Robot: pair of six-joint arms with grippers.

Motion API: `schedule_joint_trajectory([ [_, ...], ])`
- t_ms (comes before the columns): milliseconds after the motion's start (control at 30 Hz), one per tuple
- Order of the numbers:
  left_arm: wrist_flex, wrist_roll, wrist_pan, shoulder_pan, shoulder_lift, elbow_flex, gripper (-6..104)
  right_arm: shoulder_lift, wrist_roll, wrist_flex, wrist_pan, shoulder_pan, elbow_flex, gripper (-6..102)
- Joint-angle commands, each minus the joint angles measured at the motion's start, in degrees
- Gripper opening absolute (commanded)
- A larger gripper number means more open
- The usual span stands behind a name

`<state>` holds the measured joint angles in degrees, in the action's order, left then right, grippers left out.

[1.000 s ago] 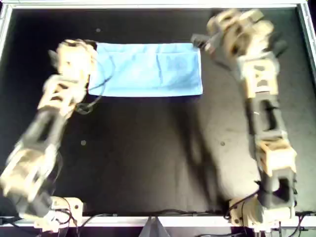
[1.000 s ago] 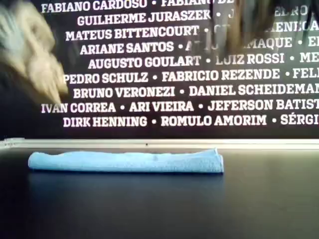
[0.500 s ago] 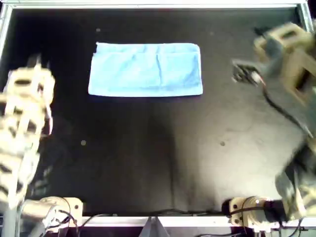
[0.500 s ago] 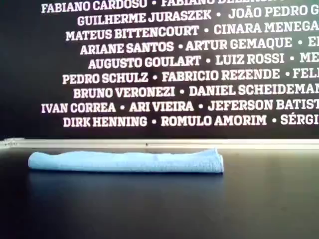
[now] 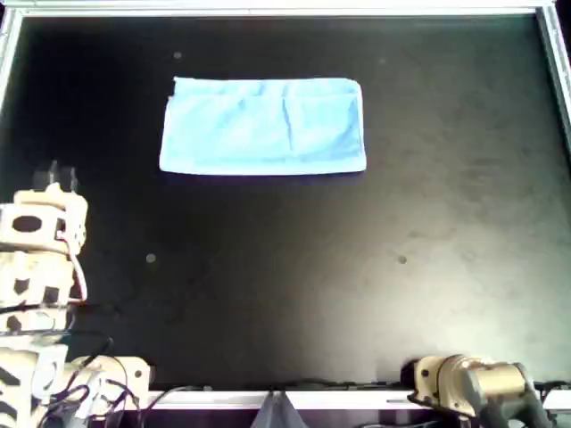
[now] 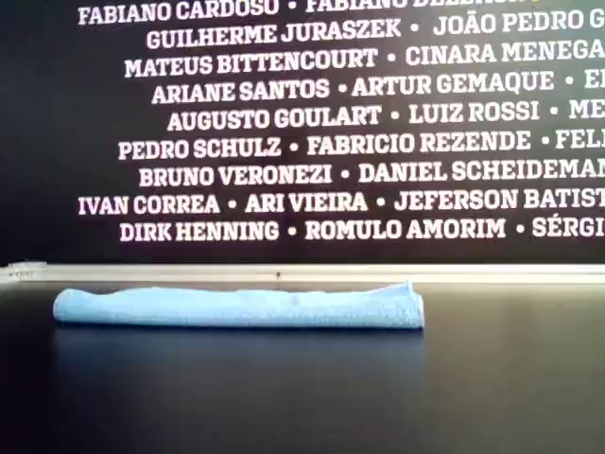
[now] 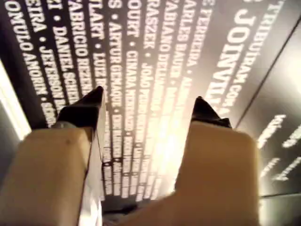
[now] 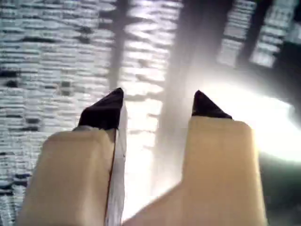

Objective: Fold a cloth

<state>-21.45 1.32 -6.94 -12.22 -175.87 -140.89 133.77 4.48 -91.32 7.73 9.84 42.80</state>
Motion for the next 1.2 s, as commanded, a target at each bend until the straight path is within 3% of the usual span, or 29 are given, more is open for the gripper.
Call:
schedule_joint_trajectory([
  [0,-0.1,0.4,0.0,0.6,-1.1,-1.4,66,1.0,0.7,5.0,-0.5,-0.3,20.7,58],
  [400,0.3,-0.5,0.8,0.5,-1.1,-10.6,66,21.5,0.79,57.1,-0.5,-0.4,88.3,58],
  [567,0.3,-0.6,0.2,1.0,-1.1,-15.4,66,22.7,0.88,71.3,-0.5,-0.4,106.1,58],
  [933,1.1,-0.6,0.0,1.1,-1.1,-26.1,66,22.9,0.88,76.0,-0.6,-0.5,119.4,58],
  [1167,1.1,-0.6,0.8,0.5,-1.1,-27.9,66,22.9,0.88,81.6,-0.6,-6.0,123.5,58],
])
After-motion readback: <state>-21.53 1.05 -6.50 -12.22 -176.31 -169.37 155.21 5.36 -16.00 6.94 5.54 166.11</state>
